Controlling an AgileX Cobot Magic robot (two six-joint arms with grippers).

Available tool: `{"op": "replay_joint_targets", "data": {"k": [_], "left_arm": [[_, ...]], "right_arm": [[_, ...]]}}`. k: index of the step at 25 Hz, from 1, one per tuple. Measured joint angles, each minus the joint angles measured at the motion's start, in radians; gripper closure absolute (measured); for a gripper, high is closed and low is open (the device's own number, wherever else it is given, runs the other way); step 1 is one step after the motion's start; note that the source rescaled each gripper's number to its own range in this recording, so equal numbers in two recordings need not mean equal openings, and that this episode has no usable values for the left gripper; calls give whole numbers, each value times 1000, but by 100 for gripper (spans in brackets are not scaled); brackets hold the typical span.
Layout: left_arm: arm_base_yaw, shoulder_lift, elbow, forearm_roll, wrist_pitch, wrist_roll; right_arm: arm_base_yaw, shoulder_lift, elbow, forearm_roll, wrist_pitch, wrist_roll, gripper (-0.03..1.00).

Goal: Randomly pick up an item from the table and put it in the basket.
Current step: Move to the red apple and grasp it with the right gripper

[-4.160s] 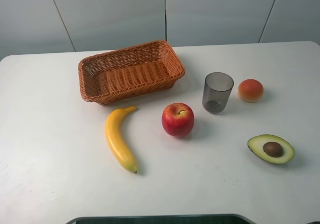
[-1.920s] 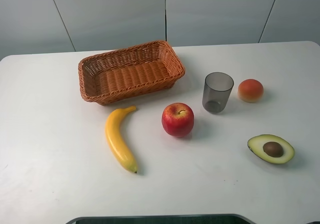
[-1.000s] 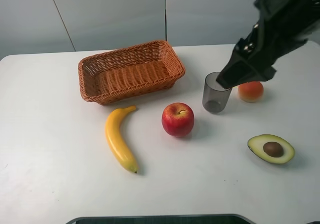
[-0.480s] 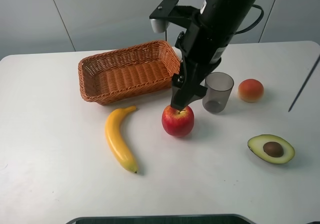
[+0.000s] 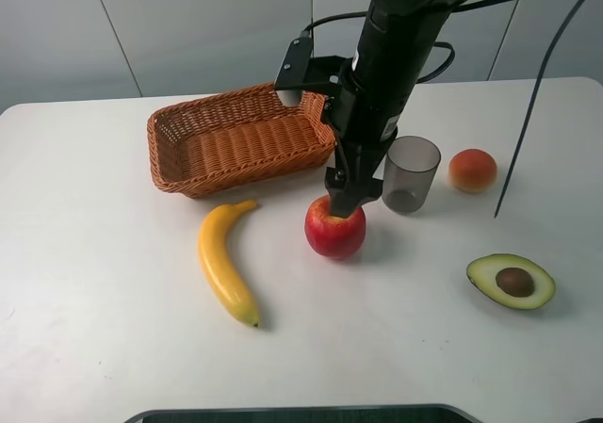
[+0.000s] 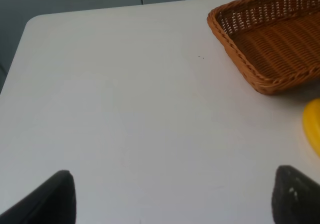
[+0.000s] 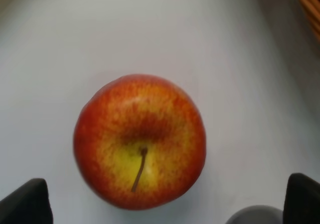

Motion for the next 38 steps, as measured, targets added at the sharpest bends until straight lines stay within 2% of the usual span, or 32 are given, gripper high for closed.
{"op": "replay_joint_targets", "data": {"k": [38], "left_arm": [[0, 0, 0, 0, 0, 0]], "right_arm": [[4, 131, 0, 26, -46, 6, -3]]}}
